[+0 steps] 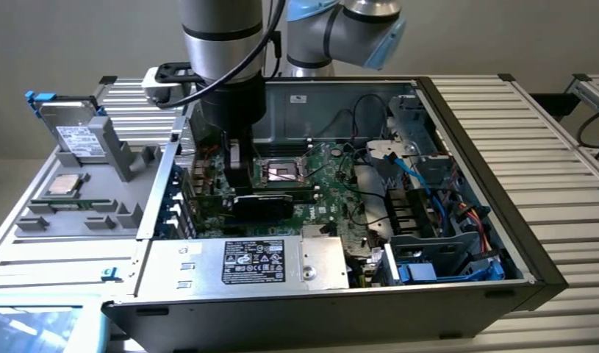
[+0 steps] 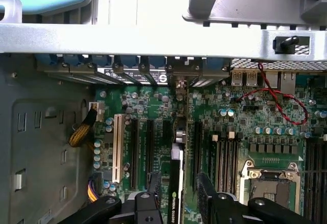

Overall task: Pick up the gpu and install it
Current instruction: 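Press down on the gpu until it lock into place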

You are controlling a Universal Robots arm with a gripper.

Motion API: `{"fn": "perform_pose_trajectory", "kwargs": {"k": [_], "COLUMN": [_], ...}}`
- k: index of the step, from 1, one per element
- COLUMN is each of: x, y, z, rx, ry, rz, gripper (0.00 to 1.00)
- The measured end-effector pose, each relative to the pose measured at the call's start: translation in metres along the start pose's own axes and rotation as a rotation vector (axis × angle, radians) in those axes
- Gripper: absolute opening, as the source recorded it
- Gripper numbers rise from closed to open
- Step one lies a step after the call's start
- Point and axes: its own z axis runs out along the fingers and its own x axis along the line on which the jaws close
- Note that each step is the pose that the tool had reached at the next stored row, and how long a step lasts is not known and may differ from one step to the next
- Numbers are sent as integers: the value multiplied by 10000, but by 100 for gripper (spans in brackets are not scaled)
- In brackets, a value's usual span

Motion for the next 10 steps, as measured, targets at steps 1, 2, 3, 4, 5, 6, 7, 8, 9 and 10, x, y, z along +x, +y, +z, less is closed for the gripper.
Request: {"fn": "perform_pose_trajectory", "kwargs": {"k": [1,2,3,4,5,6,7,8,9,10], "x": [2,3,5,6,8,7,7,7,7,7], "y": [0,0,0,0,0,0,0,0,1,8], "z": [0,0,1,0,0,0,0,0,5,15], "rx": [-8,-16,-24,-33,-41,-49,-58,-65,-63,-61], "ry": [-13,-26,-40,-51,-64,-77,-83,-83,-86,-87], "rz": [0,-1,-1,-1,-1,0,-1,0,3,12], "gripper": [40,40,34,34,27,21,21,12,12,12]}}
